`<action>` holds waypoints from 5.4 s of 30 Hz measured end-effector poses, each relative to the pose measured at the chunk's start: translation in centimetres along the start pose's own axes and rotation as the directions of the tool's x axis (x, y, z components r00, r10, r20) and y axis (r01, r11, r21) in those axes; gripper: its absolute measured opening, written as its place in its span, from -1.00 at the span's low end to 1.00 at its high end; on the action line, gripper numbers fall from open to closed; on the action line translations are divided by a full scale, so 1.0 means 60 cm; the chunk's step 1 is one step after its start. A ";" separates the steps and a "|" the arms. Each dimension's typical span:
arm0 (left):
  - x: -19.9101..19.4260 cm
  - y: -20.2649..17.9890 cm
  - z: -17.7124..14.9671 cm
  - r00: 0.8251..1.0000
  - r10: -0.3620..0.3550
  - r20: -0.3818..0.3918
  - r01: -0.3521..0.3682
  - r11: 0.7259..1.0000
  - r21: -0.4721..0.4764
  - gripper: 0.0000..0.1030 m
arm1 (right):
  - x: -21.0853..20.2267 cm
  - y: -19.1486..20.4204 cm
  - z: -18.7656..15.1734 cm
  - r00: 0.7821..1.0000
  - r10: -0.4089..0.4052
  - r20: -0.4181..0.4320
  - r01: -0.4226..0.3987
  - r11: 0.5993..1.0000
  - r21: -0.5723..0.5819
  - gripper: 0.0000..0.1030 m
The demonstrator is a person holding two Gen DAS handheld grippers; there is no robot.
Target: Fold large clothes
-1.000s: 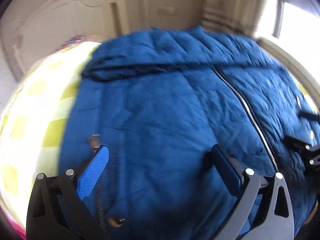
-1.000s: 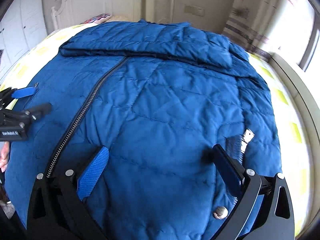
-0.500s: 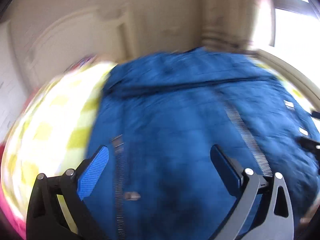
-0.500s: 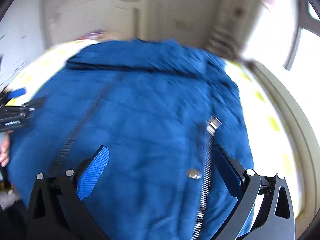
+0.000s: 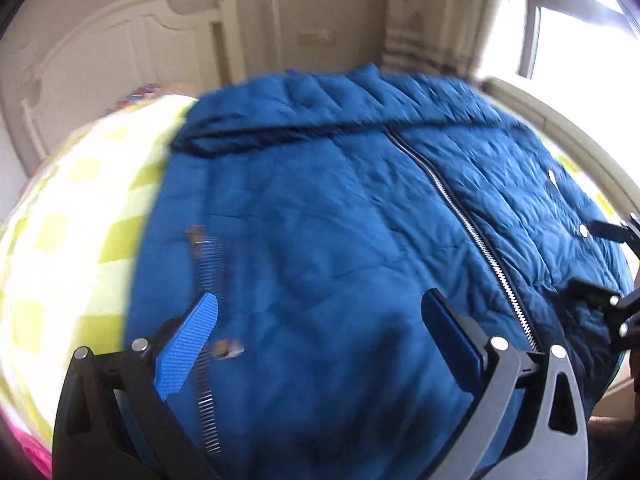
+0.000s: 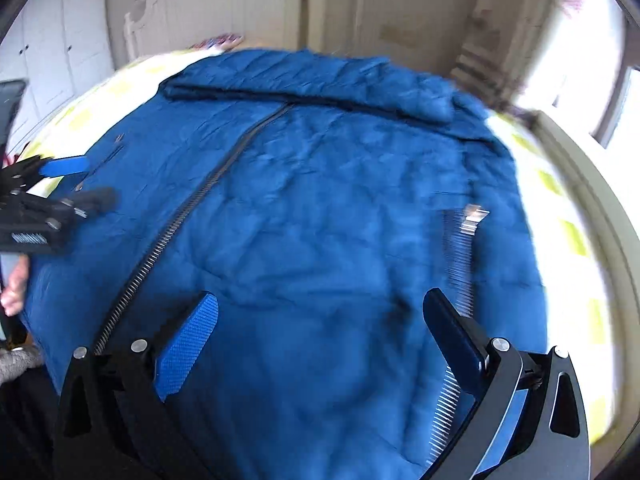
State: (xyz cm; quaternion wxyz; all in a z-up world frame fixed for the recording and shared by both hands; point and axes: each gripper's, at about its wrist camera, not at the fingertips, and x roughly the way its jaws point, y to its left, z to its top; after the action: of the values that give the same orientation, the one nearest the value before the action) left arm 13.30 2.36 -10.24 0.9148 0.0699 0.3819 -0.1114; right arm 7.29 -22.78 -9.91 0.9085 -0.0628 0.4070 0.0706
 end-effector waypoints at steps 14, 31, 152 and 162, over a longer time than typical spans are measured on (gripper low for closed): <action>-0.034 -0.017 -0.027 0.999 -0.042 -0.024 0.043 0.998 0.050 0.95 | -0.035 -0.001 -0.022 0.999 0.014 0.033 -0.013 1.000 -0.018 0.91; -0.068 -0.015 -0.104 1.000 -0.010 -0.012 0.012 0.985 0.172 0.96 | -0.052 0.036 -0.086 0.996 0.039 0.080 -0.031 0.995 -0.097 0.91; 0.193 0.307 0.365 0.992 -0.123 0.018 0.125 0.975 -0.183 -0.56 | 0.101 -0.260 0.363 0.990 -0.004 0.139 -0.025 0.978 0.208 -0.57; 0.168 0.344 0.327 0.984 0.041 0.174 0.006 0.966 -0.258 0.95 | 0.175 -0.297 0.309 0.998 -0.044 -0.047 0.058 0.939 0.340 0.57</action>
State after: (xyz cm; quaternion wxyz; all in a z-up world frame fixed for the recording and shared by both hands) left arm 38.90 16.59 -2.89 0.9475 -0.0562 0.3094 -0.0585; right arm 30.97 -36.31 -4.48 0.8992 0.0836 0.4288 -0.0257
